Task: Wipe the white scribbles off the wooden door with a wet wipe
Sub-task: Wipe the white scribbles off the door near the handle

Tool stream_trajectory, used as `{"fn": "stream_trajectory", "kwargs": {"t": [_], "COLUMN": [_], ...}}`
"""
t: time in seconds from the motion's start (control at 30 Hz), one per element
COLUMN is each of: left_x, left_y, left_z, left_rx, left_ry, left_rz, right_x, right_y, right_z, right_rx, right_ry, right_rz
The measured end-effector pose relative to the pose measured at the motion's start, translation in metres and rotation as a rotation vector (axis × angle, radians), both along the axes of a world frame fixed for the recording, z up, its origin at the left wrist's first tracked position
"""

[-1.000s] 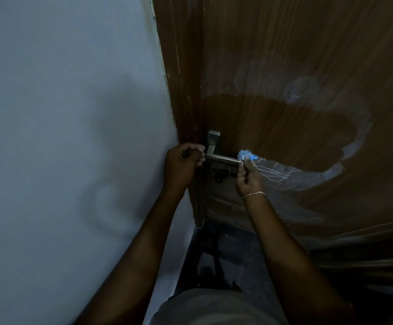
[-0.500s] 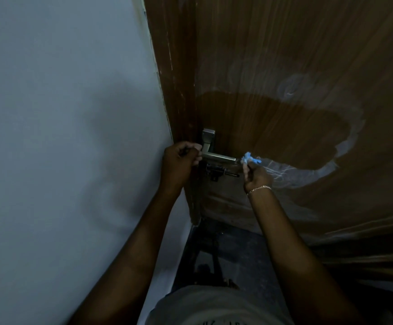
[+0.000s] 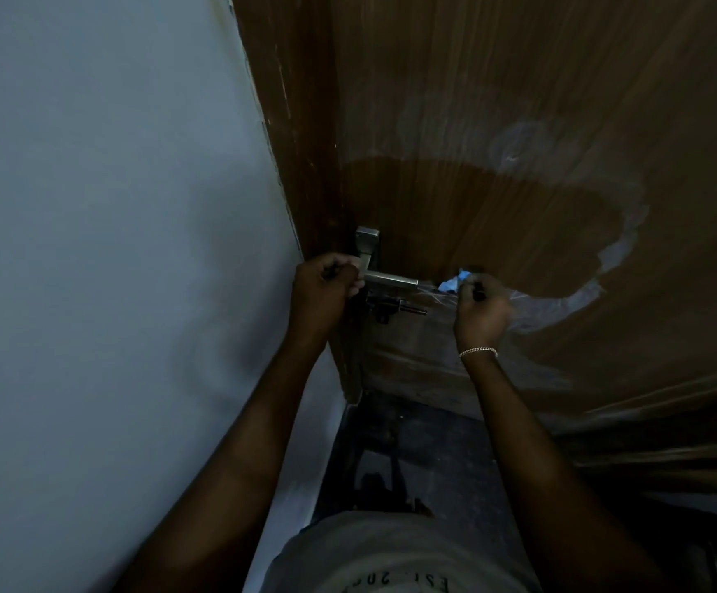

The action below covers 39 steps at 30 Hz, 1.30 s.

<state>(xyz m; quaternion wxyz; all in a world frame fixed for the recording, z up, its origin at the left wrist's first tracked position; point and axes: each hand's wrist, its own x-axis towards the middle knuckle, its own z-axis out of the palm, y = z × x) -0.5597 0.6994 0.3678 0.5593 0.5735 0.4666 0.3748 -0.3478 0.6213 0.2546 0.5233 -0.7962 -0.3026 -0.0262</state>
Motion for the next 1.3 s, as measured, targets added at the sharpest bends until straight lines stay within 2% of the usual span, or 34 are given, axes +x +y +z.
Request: {"fn": "stream_trajectory", "kwargs": {"t": [0.1,0.2,0.37,0.47,0.57,0.77,0.87,0.97,1.07,1.13,1.23,1.3], "left_x": [0.005,0.009,0.022,0.027,0.030,0.048,0.052,0.059,0.067,0.068,0.067,0.068], "left_y": [-0.002,-0.002,-0.008,-0.008,-0.007,-0.015,-0.015,-0.020,-0.024,-0.024,-0.023,-0.024], "left_z": [0.000,0.000,-0.001,-0.001,-0.004,-0.007,-0.010,-0.013,-0.013,-0.011,-0.010,-0.009], "left_rx": [0.003,-0.010,-0.001,0.014,0.011,0.018,0.020,0.003,-0.007,-0.003,0.034,0.045], "left_ry": [-0.008,-0.018,-0.021,-0.035,-0.038,-0.024,-0.017,-0.005,-0.021,-0.033,-0.030,-0.021], "left_rz": [-0.016,-0.012,-0.053,-0.076,-0.070,-0.114,-0.100,-0.102,-0.127,-0.118,-0.088,-0.079], "right_x": [0.013,0.026,0.023,0.048,0.058,0.057,0.067,0.050,0.046,0.058,0.071,0.068], "right_y": [-0.020,-0.028,-0.032,-0.059,-0.060,-0.066,-0.069,-0.051,-0.049,-0.060,-0.067,-0.061], "right_z": [-0.006,-0.001,-0.003,-0.003,0.006,0.000,0.000,0.003,-0.012,-0.019,-0.013,-0.007], "right_rx": [-0.068,-0.037,-0.172,-0.219,-0.167,-0.286,-0.264,-0.237,-0.345,-0.405,-0.330,-0.275], "right_ry": [-0.013,-0.091,-0.153,-0.138,-0.172,-0.177,-0.150,-0.201,-0.170,-0.159,-0.173,-0.220], "right_rz": [0.003,-0.026,0.113,-0.021,-0.114,0.007,-0.063,0.053,0.191,0.140,0.052,0.074]}}
